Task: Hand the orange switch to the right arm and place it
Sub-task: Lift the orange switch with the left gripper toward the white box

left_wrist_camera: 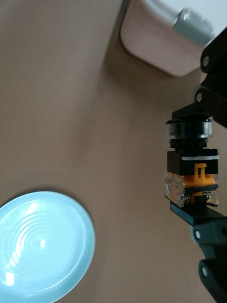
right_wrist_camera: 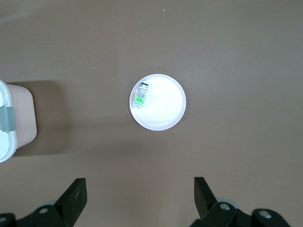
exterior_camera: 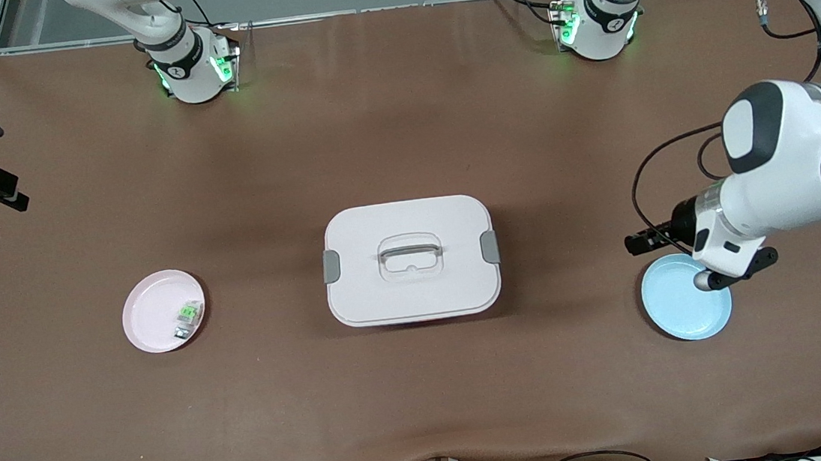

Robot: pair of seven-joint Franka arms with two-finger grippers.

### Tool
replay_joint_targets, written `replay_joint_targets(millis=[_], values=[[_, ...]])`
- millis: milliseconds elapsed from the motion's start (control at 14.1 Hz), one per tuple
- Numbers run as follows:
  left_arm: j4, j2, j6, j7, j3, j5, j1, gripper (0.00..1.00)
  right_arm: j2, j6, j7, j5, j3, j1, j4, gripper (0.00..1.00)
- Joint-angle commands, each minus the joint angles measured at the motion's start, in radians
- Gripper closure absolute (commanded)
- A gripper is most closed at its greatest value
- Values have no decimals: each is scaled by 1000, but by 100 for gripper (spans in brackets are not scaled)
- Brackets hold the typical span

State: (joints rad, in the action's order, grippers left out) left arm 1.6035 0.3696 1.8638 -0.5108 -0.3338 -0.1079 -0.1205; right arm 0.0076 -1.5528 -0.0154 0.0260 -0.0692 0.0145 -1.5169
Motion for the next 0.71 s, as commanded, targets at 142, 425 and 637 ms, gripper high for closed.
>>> replay_joint_targets(millis=[142, 425, 637], values=[[-13, -61, -83, -149, -83, -105, -7, 100, -6, 2, -4, -8, 6, -4, -2, 0], [-48, -63, -117, -264, -125, -240, -4, 100, -3, 0, -14, -12, 3, -10, 11, 0], [-71, -52, -117, -368, -168, -286, 4, 100, 0, -3, -11, -63, 3, -8, 12, 0]])
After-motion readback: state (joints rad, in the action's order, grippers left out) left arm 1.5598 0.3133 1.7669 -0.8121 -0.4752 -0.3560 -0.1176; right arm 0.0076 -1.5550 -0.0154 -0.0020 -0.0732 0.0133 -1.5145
